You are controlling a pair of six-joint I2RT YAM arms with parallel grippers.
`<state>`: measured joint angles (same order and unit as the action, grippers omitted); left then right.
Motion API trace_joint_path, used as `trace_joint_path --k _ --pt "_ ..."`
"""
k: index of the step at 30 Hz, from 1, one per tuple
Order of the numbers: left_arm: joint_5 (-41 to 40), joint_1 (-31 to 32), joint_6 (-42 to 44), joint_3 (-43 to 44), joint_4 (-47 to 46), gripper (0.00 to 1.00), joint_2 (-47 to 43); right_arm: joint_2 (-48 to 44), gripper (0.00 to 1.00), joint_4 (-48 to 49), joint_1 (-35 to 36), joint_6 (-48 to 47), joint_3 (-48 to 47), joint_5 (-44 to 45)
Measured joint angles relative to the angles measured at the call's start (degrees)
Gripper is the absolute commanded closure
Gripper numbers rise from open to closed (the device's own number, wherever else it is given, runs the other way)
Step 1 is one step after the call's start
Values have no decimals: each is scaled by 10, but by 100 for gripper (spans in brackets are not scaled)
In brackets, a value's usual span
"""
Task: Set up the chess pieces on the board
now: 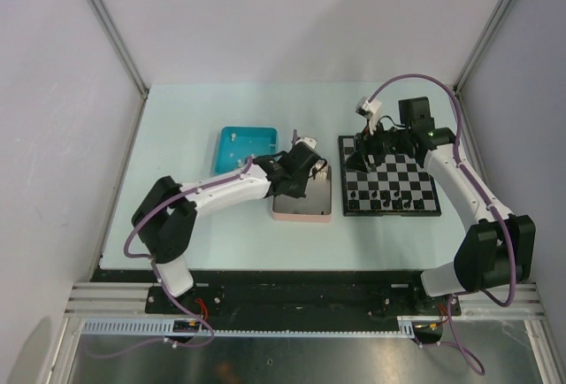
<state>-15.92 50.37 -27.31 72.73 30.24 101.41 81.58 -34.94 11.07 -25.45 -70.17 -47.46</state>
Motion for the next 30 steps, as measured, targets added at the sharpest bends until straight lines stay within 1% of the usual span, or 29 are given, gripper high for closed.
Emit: trace_joint_path --k 6,10,14,21,25,30 --pt "7 -4 6 18 -2 100 -23 0 38 -1 -4 -1 0 0" --pt "41 -3 15 26 2 100 -23 0 38 -2 -8 -1 0 2" --pt "78 12 40 70 9 100 -15 -5 38 -1 -22 0 0 18" --pt "139 60 83 185 -5 100 49 -29 38 2 -103 7 0 32" --pt "174 66 99 250 -5 100 109 -38 37 3 -155 10 0 44" --pt "214 70 118 342 0 100 182 -54 36 6 -190 10 0 70"
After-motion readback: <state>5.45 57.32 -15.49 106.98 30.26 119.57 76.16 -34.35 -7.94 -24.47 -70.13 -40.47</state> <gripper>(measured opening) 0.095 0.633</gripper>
